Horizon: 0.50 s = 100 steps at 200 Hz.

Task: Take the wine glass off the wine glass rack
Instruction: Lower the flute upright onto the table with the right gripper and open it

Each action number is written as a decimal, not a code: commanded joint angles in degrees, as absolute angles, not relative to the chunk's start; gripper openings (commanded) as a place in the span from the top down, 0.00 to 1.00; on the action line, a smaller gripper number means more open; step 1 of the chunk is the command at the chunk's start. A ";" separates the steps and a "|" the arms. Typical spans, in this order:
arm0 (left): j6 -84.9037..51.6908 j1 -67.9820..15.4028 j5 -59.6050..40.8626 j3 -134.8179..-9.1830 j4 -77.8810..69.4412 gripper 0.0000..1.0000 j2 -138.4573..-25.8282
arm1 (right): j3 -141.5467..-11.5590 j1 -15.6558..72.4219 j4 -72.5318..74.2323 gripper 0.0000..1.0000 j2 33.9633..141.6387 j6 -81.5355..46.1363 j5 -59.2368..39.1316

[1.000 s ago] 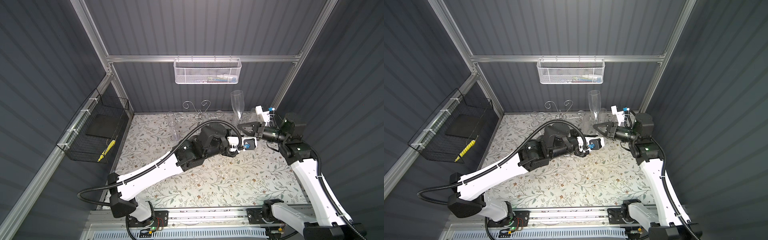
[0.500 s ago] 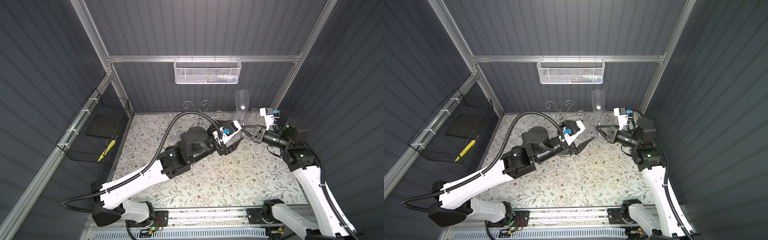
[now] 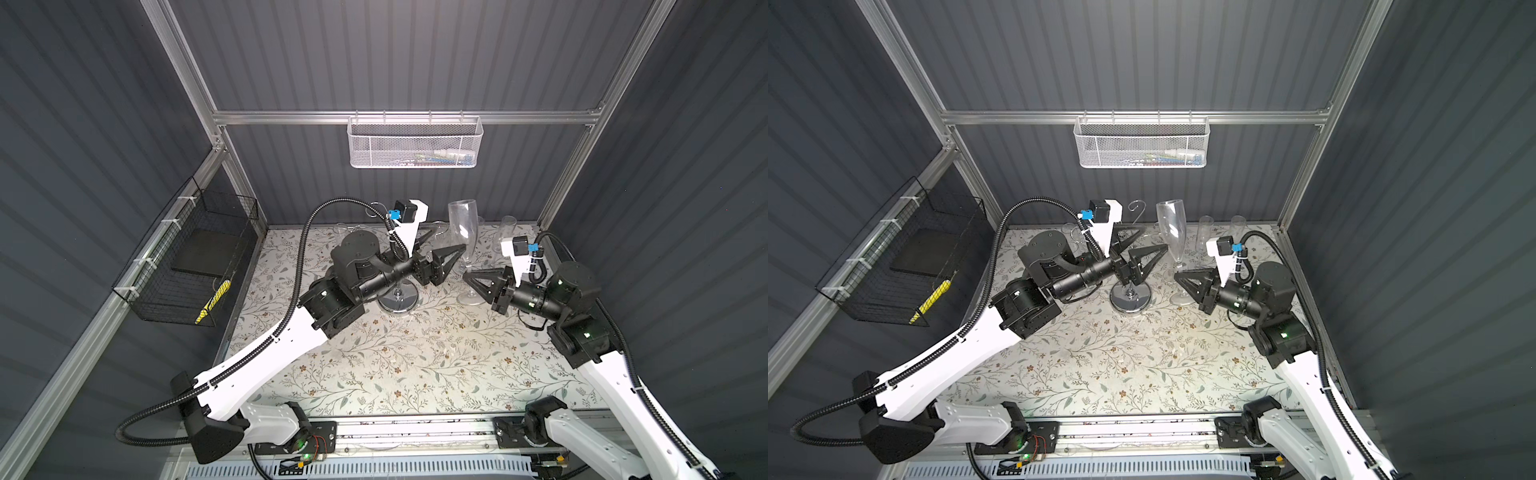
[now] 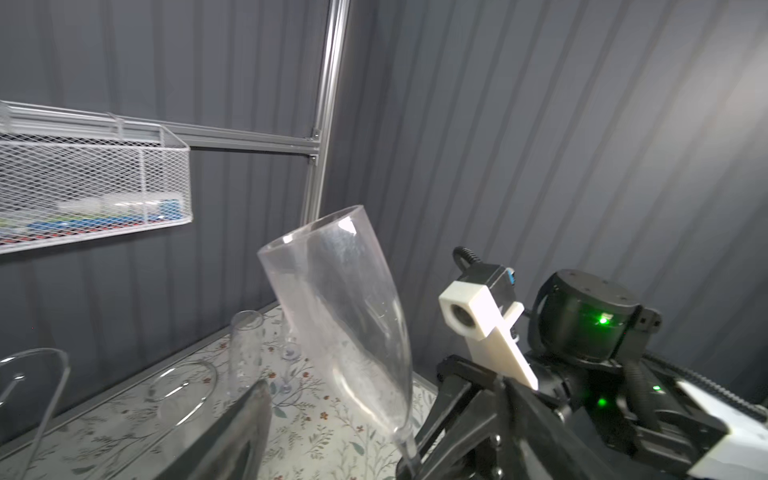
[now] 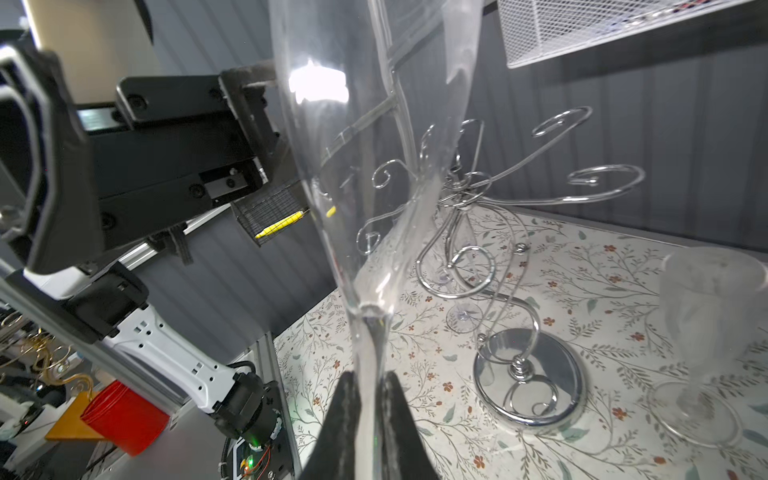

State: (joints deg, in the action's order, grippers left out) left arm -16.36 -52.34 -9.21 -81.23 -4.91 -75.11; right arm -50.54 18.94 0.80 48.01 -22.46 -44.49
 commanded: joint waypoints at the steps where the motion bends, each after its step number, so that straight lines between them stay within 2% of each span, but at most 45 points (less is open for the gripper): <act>1: -23.36 -51.46 -14.73 -78.09 -11.10 0.14 -74.68 | -48.52 21.66 7.17 1.00 46.29 -21.93 -41.66; 33: -25.43 -51.22 -13.73 -75.87 -11.89 0.14 -74.23 | -45.96 25.83 10.21 1.00 44.74 -22.22 -39.20; 60: -29.11 -50.52 -12.77 -71.06 -19.82 0.14 -73.31 | -44.37 28.67 12.39 1.00 45.60 -23.29 -39.04; 100: -31.19 -50.34 -13.76 -69.90 -22.74 0.20 -73.70 | -42.20 32.36 13.63 1.00 45.56 -22.02 -36.27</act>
State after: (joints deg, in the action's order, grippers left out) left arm -28.82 -50.78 -12.40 -69.93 -17.28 -74.85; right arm -43.00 30.68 9.58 45.93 -22.92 -38.35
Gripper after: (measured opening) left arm 0.820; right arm 0.112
